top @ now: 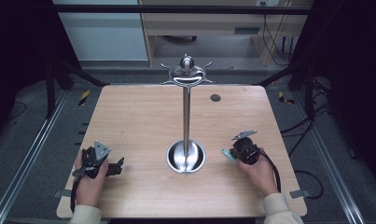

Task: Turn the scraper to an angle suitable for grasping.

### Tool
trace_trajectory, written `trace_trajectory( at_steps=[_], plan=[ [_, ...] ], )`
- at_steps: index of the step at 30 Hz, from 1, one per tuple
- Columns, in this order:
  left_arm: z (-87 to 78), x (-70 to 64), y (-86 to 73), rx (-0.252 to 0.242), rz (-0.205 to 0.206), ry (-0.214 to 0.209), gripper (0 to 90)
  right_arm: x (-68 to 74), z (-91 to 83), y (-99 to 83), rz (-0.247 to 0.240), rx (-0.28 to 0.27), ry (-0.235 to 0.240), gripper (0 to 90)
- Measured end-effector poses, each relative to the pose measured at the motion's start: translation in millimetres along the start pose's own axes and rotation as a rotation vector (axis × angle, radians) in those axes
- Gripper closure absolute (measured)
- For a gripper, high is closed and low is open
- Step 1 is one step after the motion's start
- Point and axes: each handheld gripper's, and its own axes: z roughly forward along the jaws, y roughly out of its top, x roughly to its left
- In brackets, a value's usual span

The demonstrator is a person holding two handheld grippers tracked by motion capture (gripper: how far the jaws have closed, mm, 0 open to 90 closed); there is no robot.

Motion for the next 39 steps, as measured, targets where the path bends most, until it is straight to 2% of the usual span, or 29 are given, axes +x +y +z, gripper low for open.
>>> trace_trajectory(
  at_steps=[1, 3, 7, 13, 16, 28, 31, 32, 36, 39],
  plan=[
    [-0.2, 0.2, 0.0, 0.000, -0.001, 0.000, 3.0, 5.9, -1.3, 0.0, -0.031, 0.010, 0.017, 90.0],
    [-0.7, 0.5, 0.0, 0.001, 0.002, 0.000, 3.0, 9.9, -2.6, 0.4, -0.056, 0.022, 0.037, 90.0],
    [-1.1, 0.9, 0.0, -0.003, -0.002, 0.002, 3.0, 16.4, -3.5, 1.6, -0.085, 0.042, 0.051, 90.0],
    [-0.9, 0.6, 0.3, -0.003, -0.001, 0.000, 3.0, 15.9, -3.7, 1.8, -0.084, 0.046, 0.064, 90.0],
    [-0.8, 0.7, 0.3, -0.003, -0.002, 0.000, 3.0, 15.9, -6.1, 3.1, -0.073, 0.027, 0.067, 90.0],
    [-0.3, 0.6, 0.5, 0.000, 0.003, 0.007, 3.0, 18.0, -10.7, 7.2, -0.091, 0.017, 0.098, 90.0],
    [-0.1, 0.5, 0.5, 0.001, 0.004, 0.008, 3.1, 18.7, -11.7, 7.7, -0.091, 0.020, 0.094, 90.0],
    [0.0, 0.4, 0.5, 0.003, 0.006, 0.010, 3.1, 18.5, -13.2, 8.8, -0.108, 0.027, 0.090, 90.0],
    [0.0, 0.4, 0.4, 0.003, 0.003, 0.013, 3.2, 19.5, -15.9, 10.6, -0.120, 0.030, 0.089, 90.0],
    [0.2, 0.3, 0.3, 0.012, 0.004, 0.027, 3.9, 20.4, -20.3, 12.9, -0.144, 0.053, 0.064, 88.7]
  ],
)
